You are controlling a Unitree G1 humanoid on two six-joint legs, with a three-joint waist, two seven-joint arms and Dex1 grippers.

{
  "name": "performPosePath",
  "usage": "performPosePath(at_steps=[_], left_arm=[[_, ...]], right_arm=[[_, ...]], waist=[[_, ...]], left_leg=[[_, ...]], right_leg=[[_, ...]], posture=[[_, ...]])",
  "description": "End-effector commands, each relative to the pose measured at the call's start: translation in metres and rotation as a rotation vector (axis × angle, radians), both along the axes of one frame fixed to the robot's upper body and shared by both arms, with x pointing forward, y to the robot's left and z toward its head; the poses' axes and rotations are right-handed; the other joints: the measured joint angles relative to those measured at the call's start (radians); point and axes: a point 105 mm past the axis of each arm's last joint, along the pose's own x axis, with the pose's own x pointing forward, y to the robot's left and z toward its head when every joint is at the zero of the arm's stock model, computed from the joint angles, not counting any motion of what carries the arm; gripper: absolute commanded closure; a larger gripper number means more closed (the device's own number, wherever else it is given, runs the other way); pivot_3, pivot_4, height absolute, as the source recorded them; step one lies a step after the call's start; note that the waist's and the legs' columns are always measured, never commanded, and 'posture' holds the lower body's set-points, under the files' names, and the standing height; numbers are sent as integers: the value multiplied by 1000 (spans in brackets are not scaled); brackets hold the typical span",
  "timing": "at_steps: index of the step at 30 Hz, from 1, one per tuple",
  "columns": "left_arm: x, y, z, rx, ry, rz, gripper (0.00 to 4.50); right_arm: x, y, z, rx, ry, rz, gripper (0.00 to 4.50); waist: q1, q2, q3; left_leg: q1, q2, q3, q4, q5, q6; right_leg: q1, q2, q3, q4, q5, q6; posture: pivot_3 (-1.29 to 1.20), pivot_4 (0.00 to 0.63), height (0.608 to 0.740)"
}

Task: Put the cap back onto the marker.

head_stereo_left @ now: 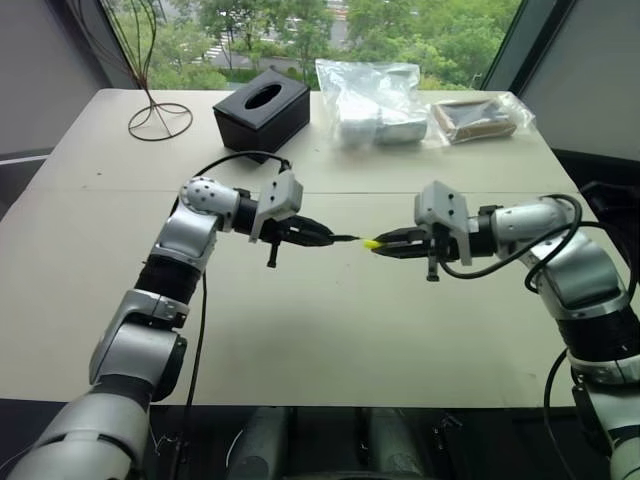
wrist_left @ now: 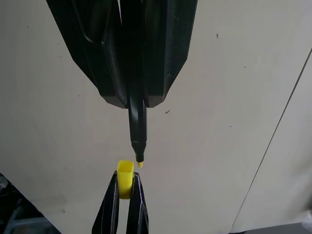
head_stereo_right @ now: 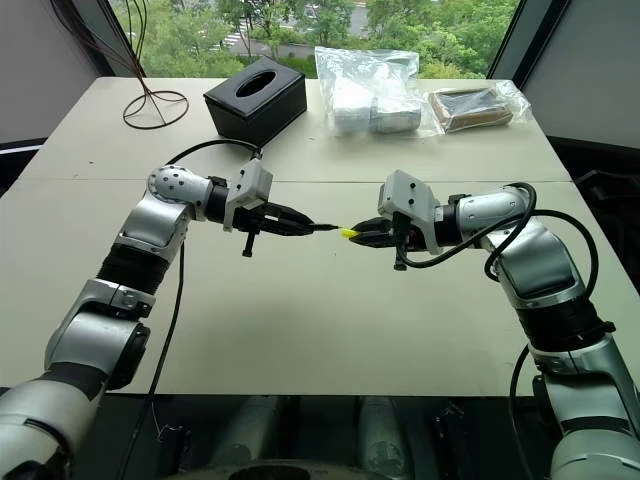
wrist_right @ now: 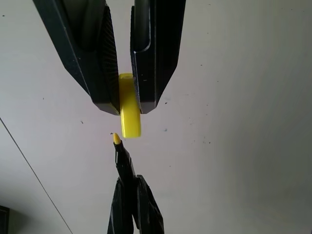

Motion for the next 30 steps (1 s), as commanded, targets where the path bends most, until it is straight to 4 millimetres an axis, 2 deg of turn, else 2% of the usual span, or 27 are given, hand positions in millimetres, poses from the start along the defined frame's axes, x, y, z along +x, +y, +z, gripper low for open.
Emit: performPosePath(at_steps=[1,12,30], left_arm=[[-3,-2,8,-3,-38,-22,4500],[-4,5,8,13,-35,-14,4500],[-5,-6,7,-8,-32,-29,4500]], right_arm=[[-1,1,12,10,-48,13,4469],[4,-3,9,10,-43,-10,4469],[-1,2,10,18,-45,14,4469]], waist=[[0,0,0],[0,0,0],[0,0,0]], left_leg=[[0,0,0,0,0,0],[0,0,0,0,0,0],[0,0,0,0,0,0]], right_leg=[[0,0,0,0,0,0],[0,0,0,0,0,0],[0,0,0,0,0,0]], posture=[[0,150,740],[0,150,740],[0,150,740]])
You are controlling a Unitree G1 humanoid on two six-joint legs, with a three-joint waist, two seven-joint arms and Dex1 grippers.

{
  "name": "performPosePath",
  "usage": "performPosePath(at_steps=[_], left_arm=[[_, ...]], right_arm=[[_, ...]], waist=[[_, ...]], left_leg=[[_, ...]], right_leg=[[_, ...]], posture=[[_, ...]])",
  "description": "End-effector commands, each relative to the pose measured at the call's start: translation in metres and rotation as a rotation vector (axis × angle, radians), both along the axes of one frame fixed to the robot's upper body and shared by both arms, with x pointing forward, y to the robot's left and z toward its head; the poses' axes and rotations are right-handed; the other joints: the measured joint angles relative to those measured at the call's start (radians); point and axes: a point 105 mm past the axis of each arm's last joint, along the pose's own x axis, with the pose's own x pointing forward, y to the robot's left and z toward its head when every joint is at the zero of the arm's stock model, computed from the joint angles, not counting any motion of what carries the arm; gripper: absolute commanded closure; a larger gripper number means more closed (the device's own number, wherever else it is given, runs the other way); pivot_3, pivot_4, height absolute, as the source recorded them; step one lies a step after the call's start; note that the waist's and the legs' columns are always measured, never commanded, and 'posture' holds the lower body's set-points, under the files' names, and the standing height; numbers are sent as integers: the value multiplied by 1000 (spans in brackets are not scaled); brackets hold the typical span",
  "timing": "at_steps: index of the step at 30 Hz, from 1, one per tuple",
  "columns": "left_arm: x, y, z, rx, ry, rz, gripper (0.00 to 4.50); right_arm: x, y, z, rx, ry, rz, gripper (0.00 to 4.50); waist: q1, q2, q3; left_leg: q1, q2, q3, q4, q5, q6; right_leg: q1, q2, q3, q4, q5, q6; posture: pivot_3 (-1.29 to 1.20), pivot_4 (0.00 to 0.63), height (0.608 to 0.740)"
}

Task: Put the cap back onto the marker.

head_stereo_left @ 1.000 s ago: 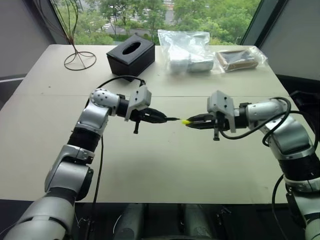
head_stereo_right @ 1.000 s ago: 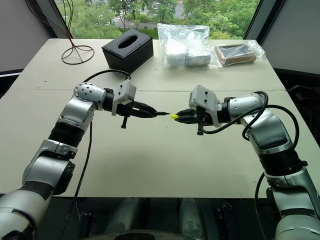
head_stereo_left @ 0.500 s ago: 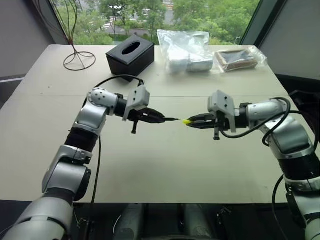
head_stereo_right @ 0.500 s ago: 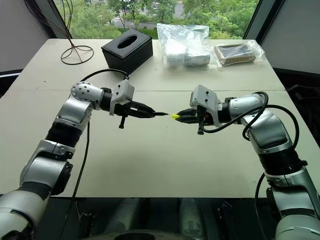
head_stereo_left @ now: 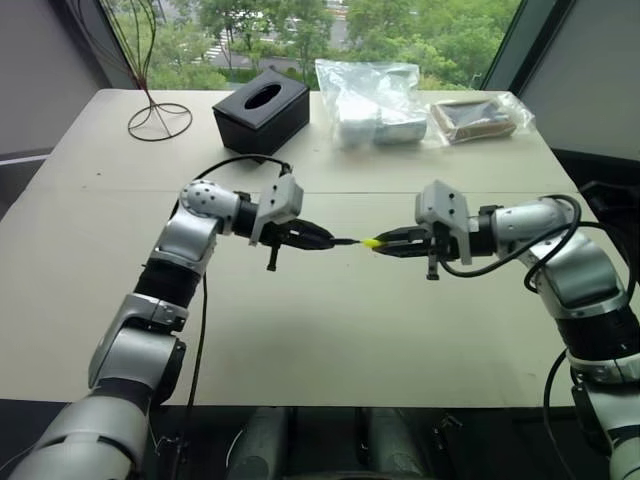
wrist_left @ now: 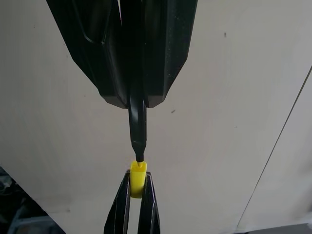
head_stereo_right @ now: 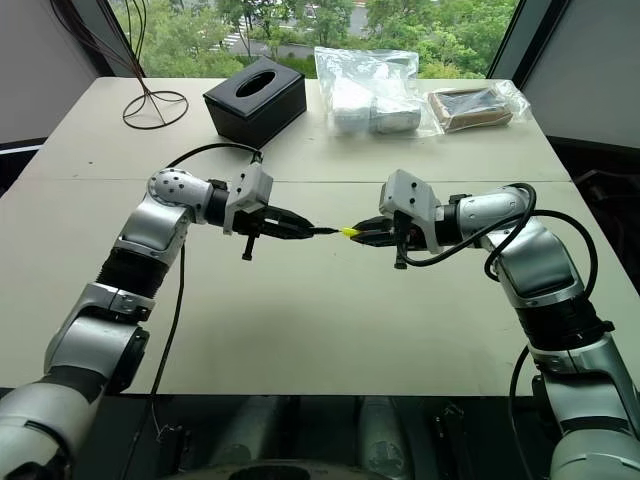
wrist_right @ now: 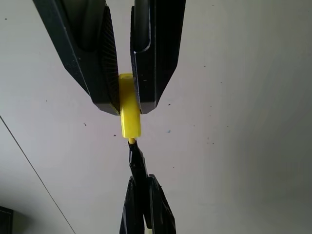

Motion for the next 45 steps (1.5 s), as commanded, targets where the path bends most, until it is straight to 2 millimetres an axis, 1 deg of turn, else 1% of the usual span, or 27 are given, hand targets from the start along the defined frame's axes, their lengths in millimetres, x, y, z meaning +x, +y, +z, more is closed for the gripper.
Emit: performPosePath(at_steps=[1,6,11,14,17,20,25,29,32,42,45], left_arm=[[-2,-6,9,-8,-42,-26,4500],[-1,-11,9,-12,-50,-31,4500],[1,-19,6,17,-112,-59,4500],[2,-23,6,32,-166,-76,4500],[1,-25,8,44,-217,-101,4500],[-3,-24,11,31,-169,-116,4500],[-4,-26,23,-32,-82,-99,4500],[-2,-28,25,-54,-47,-80,4500],[-2,-28,22,-50,-45,-72,4500],[3,-23,18,-56,-40,-31,4500],[1,-22,15,-59,-30,-28,4500]], right_arm=[[-4,4,11,13,-44,23,4469],[-6,7,10,16,-39,34,4469],[-12,17,6,2,-19,88,4469],[-8,19,5,-1,-13,93,4469],[4,18,10,12,-25,73,4469],[11,19,13,-60,-103,89,4469],[11,32,17,-113,-184,155,4469],[12,47,18,-90,-193,175,4469],[11,53,16,-60,-165,179,4469],[12,40,-1,-89,-113,129,4469],[12,40,-1,-77,-110,122,4469]], waist=[[0,0,0],[0,0,0],[0,0,0],[1,0,0],[-2,0,0],[-2,0,0],[-2,0,0],[-2,0,0],[-2,0,0],[-2,0,0],[-2,0,0]], left_leg=[[0,0,0,0,0,0],[0,0,0,0,0,0],[0,0,0,0,0,0],[0,0,0,0,0,0],[0,0,0,0,0,0],[0,0,0,0,0,0],[0,-1,0,0,0,0],[0,-1,0,0,0,0],[0,-1,0,0,0,0],[0,-1,0,0,0,0],[0,-1,0,0,0,0]], right_leg=[[0,0,0,0,0,0],[0,0,0,0,0,0],[0,0,0,0,0,0],[0,0,0,0,0,0],[0,0,0,0,0,0],[0,0,0,0,0,0],[0,1,0,0,0,0],[0,1,0,1,0,0],[0,1,0,1,0,0],[0,1,0,1,0,0],[0,1,0,1,0,0]], posture=[[0,150,740],[0,150,740],[0,150,740],[0,150,740],[0,150,740],[0,150,740],[0,150,740],[0,150,740],[0,150,740],[0,150,740],[0,150,740]])
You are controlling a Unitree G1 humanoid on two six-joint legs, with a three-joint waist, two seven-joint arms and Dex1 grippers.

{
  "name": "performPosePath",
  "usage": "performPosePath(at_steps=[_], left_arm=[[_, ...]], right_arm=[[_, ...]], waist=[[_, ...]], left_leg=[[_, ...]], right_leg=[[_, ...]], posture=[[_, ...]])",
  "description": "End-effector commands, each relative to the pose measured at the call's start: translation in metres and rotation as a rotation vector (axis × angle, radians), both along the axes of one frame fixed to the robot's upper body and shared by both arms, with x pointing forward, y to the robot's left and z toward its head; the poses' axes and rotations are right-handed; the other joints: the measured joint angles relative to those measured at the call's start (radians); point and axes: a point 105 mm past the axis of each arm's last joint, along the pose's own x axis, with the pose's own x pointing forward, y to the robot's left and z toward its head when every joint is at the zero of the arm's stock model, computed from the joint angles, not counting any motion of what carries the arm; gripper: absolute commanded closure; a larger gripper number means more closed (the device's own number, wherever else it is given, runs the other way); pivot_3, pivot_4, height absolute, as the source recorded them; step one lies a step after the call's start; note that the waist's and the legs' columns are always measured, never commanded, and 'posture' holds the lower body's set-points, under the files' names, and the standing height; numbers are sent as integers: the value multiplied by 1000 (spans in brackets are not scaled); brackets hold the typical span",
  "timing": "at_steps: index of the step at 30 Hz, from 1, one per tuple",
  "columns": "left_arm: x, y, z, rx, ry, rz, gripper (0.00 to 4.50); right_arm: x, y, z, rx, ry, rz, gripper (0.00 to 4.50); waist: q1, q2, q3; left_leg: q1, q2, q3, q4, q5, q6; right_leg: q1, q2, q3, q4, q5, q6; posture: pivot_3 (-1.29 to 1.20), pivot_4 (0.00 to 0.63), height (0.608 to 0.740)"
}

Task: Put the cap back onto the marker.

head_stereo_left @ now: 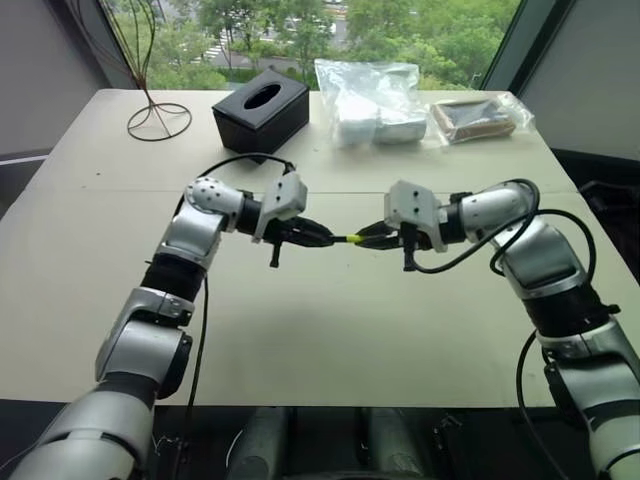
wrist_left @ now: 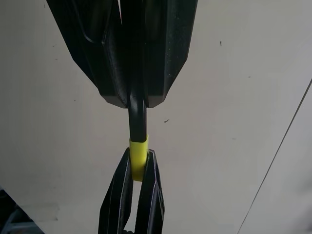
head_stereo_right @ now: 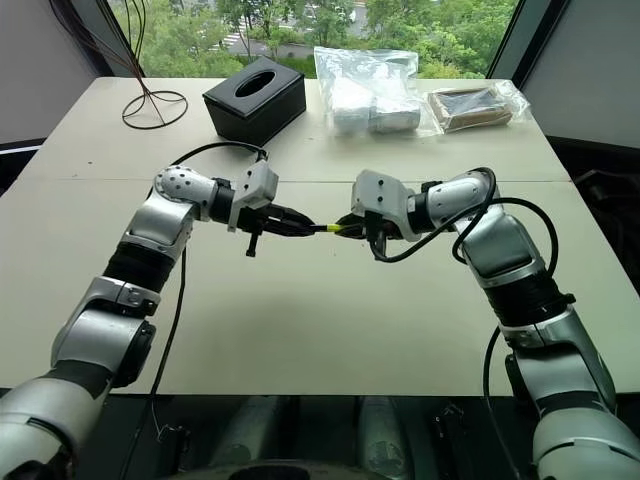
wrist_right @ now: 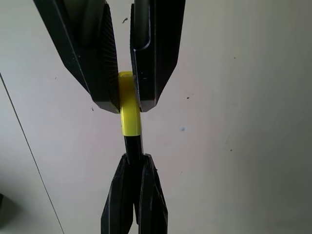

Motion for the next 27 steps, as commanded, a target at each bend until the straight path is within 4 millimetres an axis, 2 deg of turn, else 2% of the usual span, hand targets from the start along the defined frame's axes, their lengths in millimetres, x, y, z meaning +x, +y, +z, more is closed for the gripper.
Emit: performPosePath(at_steps=[1,2,3,7,11,15,18,21,23,27], left_arm=[[-7,-18,21,-83,-66,-59,4500],[-7,-18,20,-83,-65,-57,4500],[-7,-18,20,-82,-65,-55,4500],[-3,-11,17,-57,-75,-29,4500],[2,4,13,-27,-81,18,4500],[3,28,7,7,-61,77,4500],[9,52,2,-20,-20,233,4500],[22,74,1,-110,1,502,4500],[34,95,1,-228,-6,857,4500],[24,119,-4,-337,79,1259,4500]], right_arm=[[-6,15,5,33,-28,50,4469],[-6,16,5,35,-29,47,4469],[-5,15,5,36,-23,40,4059],[-3,1,-7,-42,-14,5,2104],[3,-22,-7,-107,-31,-69,49],[16,-46,15,-84,-116,-185,49],[22,-58,30,-9,-167,-289,49],[26,-63,41,114,-212,-398,49],[27,-62,39,212,-217,-482,49],[25,-53,34,323,-194,-544,49]], waist=[[0,0,0],[-1,0,0],[0,0,0],[2,0,0],[1,0,0],[-3,0,0],[-4,0,0],[-1,0,0],[1,0,0],[5,0,0]], left_leg=[[0,0,0,0,0,0],[0,0,0,0,0,0],[0,0,0,0,0,0],[0,0,0,0,0,0],[0,0,0,0,0,0],[0,0,0,0,0,0],[0,1,0,-1,0,0],[0,2,-1,-1,0,0],[0,2,-1,-1,0,0],[0,1,-2,0,0,0]], right_leg=[[0,0,0,0,0,0],[0,0,0,0,0,0],[0,0,0,0,0,0],[0,0,0,0,0,0],[0,0,0,0,0,0],[0,0,0,0,0,0],[-1,0,0,0,0,0],[-1,0,0,0,0,0],[0,0,0,0,0,0],[0,-1,0,1,0,0]], posture=[[0,150,740],[0,150,740],[0,150,740],[0,150,740],[0,150,740],[0,150,740],[0,150,740],[0,150,740],[0,150,740],[0,150,740]])
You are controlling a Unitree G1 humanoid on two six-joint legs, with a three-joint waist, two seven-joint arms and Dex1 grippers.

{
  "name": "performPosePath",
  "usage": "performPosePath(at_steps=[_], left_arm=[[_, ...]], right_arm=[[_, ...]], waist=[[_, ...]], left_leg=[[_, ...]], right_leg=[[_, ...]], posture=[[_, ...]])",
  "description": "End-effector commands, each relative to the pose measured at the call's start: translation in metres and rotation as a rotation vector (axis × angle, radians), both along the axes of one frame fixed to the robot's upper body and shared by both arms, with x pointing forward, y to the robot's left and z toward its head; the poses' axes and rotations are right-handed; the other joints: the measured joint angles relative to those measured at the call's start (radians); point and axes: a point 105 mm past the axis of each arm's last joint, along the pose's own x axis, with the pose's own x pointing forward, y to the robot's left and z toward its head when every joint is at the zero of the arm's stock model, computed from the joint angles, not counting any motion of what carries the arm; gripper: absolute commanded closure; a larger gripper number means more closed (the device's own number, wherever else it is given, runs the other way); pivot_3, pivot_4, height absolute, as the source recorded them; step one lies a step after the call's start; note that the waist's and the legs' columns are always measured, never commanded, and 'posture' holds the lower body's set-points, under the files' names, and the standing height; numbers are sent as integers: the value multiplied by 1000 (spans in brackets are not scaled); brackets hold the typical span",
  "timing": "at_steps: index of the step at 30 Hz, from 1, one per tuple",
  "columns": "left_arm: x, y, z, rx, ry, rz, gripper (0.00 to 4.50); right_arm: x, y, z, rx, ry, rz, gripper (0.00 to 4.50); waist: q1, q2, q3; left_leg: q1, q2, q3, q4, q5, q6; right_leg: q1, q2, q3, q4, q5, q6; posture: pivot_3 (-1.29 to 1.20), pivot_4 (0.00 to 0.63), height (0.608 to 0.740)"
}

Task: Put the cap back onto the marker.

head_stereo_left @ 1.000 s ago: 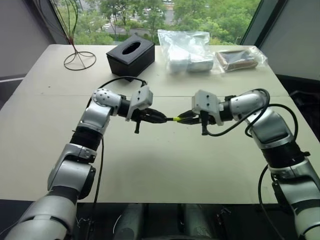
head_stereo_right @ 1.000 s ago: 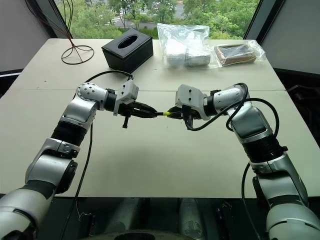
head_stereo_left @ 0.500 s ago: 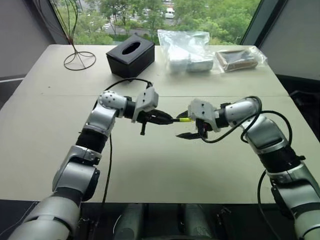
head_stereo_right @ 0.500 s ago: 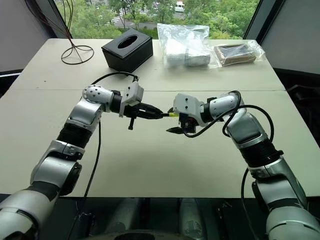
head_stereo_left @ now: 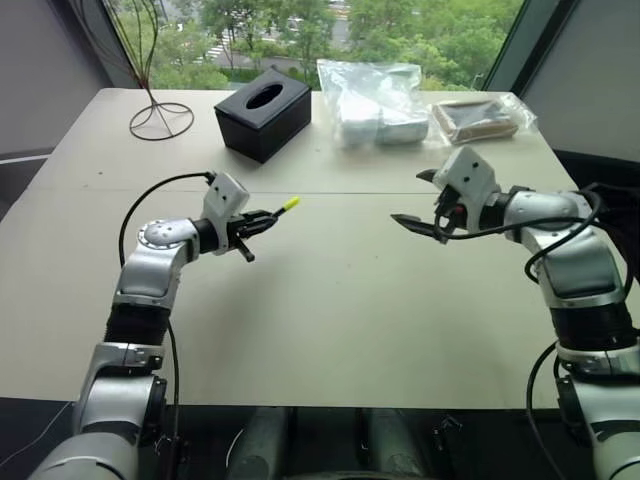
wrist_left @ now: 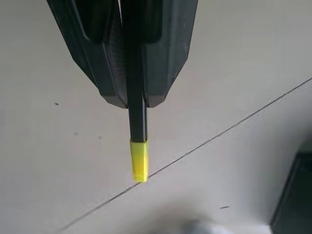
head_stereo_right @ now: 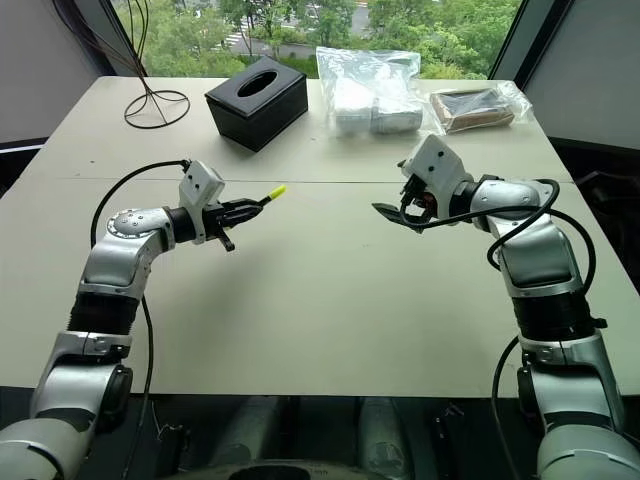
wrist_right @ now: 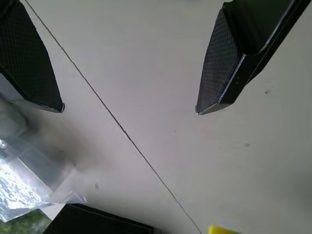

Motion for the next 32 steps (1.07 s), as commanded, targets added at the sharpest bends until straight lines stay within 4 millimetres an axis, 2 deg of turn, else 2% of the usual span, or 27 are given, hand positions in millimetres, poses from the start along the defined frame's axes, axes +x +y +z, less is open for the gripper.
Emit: performPosePath(at_steps=[1,5,10,12,14,19,22,24,26,29,32], left_arm=[[-7,25,19,-76,-3,349,4500],[-16,38,-4,-71,106,534,4500],[-18,33,-24,-107,189,540,4500],[-17,29,-29,-111,198,517,3487],[-17,27,-32,-119,204,501,2656],[-17,26,-36,-104,199,492,26],[-13,25,-22,-74,103,472,26],[-6,37,16,-115,-22,462,26],[-4,60,45,-105,-106,464,26],[-7,82,59,-79,-137,445,26],[-12,101,63,-83,-162,425,26]], right_arm=[[-4,6,19,99,-73,-39,49],[-2,20,13,154,-60,-44,49],[1,27,10,147,-62,-34,49],[2,27,11,145,-66,-35,0],[3,26,11,141,-73,-40,0],[3,22,11,136,-78,-56,0],[3,18,13,133,-96,-70,0],[5,10,29,181,-155,-107,0],[5,-5,42,258,-207,-169,0],[2,-22,42,339,-211,-237,0],[-5,-27,38,416,-172,-244,0]], waist=[[1,0,0],[-2,0,0],[-2,0,0],[-2,0,0],[-1,0,0],[-1,0,0],[-2,0,0],[-1,0,0],[-1,-1,0],[-3,1,-1],[-2,1,-1]], left_leg=[[0,0,0,0,0,0],[2,0,0,0,0,0],[3,-1,1,0,0,-1],[3,-1,1,0,0,-1],[3,-1,1,0,0,-1],[2,-1,1,0,0,-1],[2,-1,1,0,0,-1],[2,-1,1,0,0,-1],[1,0,1,0,1,-2],[1,-1,1,-1,1,-2],[1,0,2,-3,1,-2]], right_leg=[[0,0,0,0,0,0],[2,1,0,0,0,0],[2,2,0,0,0,0],[2,2,0,0,0,0],[2,2,0,0,0,0],[2,2,0,0,0,0],[1,2,0,0,0,-1],[1,2,0,0,0,-1],[-1,2,0,0,0,-1],[-1,2,0,-1,0,-1],[0,1,0,-2,0,-1]], posture=[[0,150,740],[0,150,740],[0,150,740],[0,150,740],[0,150,740],[0,150,740],[0,150,740],[0,150,740],[0,150,740],[0,150,740],[0,150,740]])
